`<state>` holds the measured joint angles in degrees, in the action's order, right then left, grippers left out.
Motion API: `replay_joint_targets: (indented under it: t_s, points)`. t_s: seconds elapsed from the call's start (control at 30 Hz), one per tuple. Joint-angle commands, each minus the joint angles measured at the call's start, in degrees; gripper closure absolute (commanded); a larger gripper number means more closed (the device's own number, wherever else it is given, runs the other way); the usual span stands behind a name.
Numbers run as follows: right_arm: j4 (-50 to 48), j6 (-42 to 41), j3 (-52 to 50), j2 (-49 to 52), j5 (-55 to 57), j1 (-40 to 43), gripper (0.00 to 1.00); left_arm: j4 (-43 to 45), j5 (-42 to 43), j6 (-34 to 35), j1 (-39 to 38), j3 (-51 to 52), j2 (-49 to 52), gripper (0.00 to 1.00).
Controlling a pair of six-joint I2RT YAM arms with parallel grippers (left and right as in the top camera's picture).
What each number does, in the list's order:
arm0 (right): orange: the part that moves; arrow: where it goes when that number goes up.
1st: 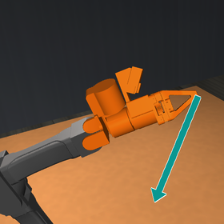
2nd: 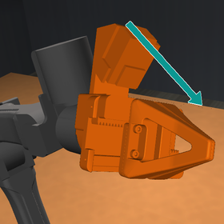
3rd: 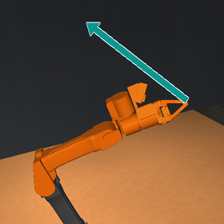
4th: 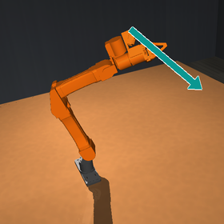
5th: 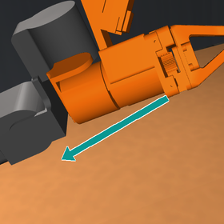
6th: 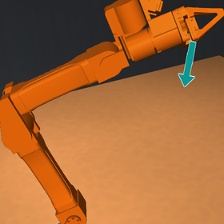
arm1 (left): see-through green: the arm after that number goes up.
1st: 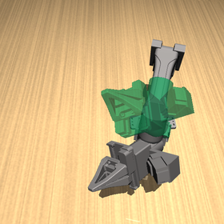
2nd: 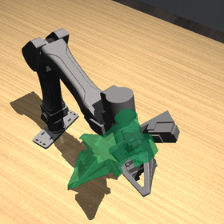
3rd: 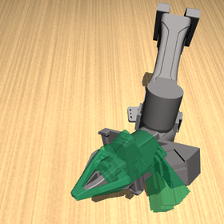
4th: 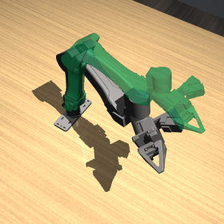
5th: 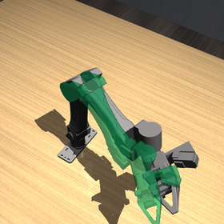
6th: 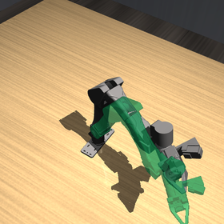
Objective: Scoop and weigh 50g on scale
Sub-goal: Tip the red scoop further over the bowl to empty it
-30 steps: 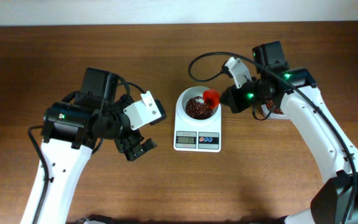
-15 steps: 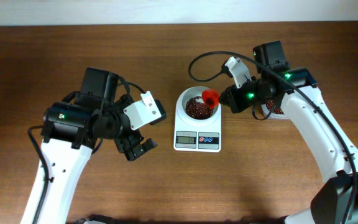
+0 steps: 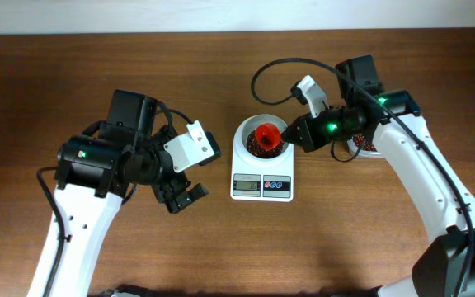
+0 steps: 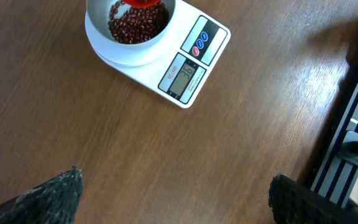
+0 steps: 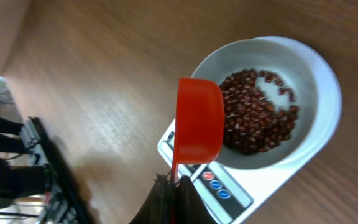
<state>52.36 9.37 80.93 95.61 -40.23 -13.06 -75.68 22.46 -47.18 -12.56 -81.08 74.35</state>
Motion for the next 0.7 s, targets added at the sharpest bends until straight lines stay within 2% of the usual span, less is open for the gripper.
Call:
replay_joint_targets:
  t_s: [0.0, 0.27, 0.47, 0.67]
  points:
    - [0.33, -3.78, 1.40, -1.70, -4.22, 0.04, 0.96, -0.04, 0.22, -0.48, 0.24, 0.42, -0.98, 0.01]
    - [-0.87, -6.82, 1.40, -1.70, -3.23, 0.04, 0.96, -0.04, 0.22, -0.48, 0.24, 0.42, -0.98, 0.01]
    - [-1.95, -6.64, 1.40, -1.70, 14.43, -0.13, 0.96, -0.04, 0.22, -0.48, 0.24, 0.42, -0.98, 0.01]
    - [-6.60, -6.43, 1.40, -1.70, 17.84, -2.03, 0.96, -0.04, 0.24, -0.48, 0.24, 0.42, -0.98, 0.01]
